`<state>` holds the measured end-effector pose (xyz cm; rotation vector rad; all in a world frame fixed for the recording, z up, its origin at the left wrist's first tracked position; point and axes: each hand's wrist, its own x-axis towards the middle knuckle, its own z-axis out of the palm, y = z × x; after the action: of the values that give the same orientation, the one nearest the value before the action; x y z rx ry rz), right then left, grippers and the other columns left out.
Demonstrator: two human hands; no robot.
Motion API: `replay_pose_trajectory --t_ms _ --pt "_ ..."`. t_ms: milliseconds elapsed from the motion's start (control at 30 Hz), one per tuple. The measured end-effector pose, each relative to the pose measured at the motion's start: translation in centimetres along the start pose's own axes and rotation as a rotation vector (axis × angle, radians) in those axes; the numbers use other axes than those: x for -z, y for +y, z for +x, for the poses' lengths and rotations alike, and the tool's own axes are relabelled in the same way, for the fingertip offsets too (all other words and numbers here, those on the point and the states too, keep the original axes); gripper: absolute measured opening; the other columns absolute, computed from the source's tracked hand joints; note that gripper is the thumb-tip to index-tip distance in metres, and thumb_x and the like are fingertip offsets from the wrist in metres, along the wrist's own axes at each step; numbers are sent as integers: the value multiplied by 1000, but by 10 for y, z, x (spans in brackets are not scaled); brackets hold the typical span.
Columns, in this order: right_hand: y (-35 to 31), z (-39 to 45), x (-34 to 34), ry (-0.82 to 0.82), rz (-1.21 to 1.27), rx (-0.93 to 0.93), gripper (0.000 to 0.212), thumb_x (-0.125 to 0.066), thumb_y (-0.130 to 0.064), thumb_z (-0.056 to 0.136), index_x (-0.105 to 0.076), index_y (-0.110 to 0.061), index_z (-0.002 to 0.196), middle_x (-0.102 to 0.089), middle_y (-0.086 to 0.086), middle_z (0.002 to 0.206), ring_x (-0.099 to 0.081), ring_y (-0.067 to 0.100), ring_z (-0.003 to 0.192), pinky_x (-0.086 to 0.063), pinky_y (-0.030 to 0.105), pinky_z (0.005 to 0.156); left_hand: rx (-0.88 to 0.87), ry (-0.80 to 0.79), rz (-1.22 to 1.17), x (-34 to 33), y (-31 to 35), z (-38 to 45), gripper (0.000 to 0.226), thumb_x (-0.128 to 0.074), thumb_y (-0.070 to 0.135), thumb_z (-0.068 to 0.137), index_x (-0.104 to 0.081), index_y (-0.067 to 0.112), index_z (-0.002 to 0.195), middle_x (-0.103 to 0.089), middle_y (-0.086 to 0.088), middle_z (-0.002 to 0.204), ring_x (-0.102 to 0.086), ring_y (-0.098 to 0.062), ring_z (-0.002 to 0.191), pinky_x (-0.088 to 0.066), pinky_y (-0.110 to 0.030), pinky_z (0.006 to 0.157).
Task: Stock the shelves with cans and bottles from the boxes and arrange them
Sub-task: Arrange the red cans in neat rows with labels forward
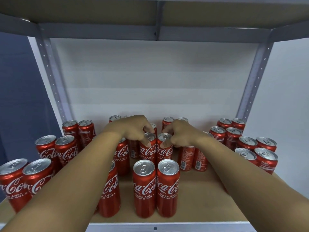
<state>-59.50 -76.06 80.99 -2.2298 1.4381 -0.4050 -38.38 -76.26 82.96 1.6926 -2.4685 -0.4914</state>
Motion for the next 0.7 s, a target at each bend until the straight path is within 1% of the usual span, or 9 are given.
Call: replay_pose_trajectory --t_ms 67,200,267,333,400,433,567,633,700 --pt "0 -1 -1 0 -38 7 32 -87 -34 75 -74 -15 97 -72 -2 91 -69 19 87 -60 39 82 -2 8 -26 -2 -3 -1 63 -90 32 77 -66 27 135 -65 10 137 -60 -12 126 -47 -39 109" --pt "-4 -7 0 25 -71 1 61 -86 -35 76 -65 -7 127 -69 7 122 -65 24 108 -55 42 95 -16 23 -82 -6 -5 -7 70 -90 30 77 -61 25 141 -60 7 145 -54 -11 135 -41 -38 116" --pt "-6 -11 0 27 -70 1 67 -85 -36 77 -60 -9 134 -65 6 131 -62 24 116 -52 38 99 -30 35 -114 -7 -6 -11 72 -90 29 77 -60 23 142 -59 7 146 -53 -11 137 -40 -36 117" --pt "-8 -14 0 28 -85 7 57 -84 -36 78 -64 -17 127 -66 0 124 -62 20 112 -50 35 96 -45 55 -145 -9 -8 -15 70 -89 29 78 -61 23 142 -60 8 145 -54 -10 136 -41 -39 118" --pt "-8 -19 0 48 -105 19 26 -83 -36 79 -63 -31 96 -64 -11 98 -61 14 94 -46 32 83 -57 90 -160 -8 -9 -23 65 -87 30 81 -62 25 140 -61 9 144 -55 -8 134 -42 -40 117" --pt "-8 -21 0 69 -110 24 25 -83 -37 80 -60 -33 90 -61 -12 94 -61 15 93 -46 31 81 -64 115 -167 -7 -7 -28 62 -86 30 82 -63 26 139 -62 10 142 -56 -7 132 -43 -39 116" --pt "-13 -40 3 164 -82 58 46 -79 -36 84 -65 -22 125 -67 -2 124 -64 19 112 -53 39 99 -120 180 -278 -1 4 -54 35 -84 33 84 -75 31 118 -75 17 114 -67 5 106 -52 -33 106" --pt "-15 -50 5 138 -26 108 44 -79 -36 84 -69 -20 123 -70 -4 120 -66 12 108 -54 37 98 -115 113 -288 3 12 -66 33 -84 47 78 -78 35 109 -76 20 106 -69 6 101 -52 -33 104" --pt "-21 -63 6 48 -1 154 38 -79 -39 84 -73 -20 117 -74 -9 110 -68 3 99 -56 34 95 -87 -7 -280 6 18 -76 47 -84 57 66 -78 36 108 -77 21 104 -70 4 102 -50 -32 105"
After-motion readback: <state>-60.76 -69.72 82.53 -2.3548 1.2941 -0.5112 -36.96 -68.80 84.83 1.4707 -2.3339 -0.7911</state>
